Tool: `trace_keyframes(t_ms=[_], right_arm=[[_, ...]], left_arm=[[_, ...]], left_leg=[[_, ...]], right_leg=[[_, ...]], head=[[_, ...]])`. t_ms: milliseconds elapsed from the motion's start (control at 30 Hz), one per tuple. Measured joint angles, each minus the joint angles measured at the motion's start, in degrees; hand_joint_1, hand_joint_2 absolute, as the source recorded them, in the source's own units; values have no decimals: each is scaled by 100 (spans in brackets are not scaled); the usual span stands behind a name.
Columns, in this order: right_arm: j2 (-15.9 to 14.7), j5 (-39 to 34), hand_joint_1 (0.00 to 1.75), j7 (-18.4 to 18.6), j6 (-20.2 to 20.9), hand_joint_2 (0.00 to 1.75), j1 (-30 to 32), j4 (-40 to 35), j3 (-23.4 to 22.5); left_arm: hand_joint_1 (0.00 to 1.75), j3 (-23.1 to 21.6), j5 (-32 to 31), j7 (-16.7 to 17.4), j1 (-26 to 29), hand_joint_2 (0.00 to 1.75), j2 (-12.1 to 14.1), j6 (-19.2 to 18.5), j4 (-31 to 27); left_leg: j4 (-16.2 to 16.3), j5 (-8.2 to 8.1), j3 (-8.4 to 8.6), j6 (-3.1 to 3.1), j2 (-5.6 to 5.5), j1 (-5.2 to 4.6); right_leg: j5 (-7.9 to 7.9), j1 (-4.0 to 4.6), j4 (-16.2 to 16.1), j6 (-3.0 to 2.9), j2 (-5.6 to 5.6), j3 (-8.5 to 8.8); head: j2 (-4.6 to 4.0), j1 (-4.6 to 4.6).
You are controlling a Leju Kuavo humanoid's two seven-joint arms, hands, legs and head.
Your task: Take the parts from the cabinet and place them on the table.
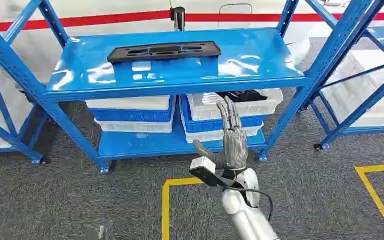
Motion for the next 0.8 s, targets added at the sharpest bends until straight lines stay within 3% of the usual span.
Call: trace_keyframes(t_ms=[333,800], right_arm=[[-26,1047,0,1191,883,175,-1143,-157,402],[57,2089,0,2878,2138,175,-2599,295,734]], left_arm=[[0,-107,-256,245,-205,0,-46,66,61],[0,-431,-673,520,-440,0,-50,-50,68]], left_leg=[[1,4,-3,4,-2,0],[4,6,-11,5,-5,-4]], right_leg=[[5,2,3,6,-1,1],[6,4,5,8,-2,-3]], head=[[0,-2],[0,0]])
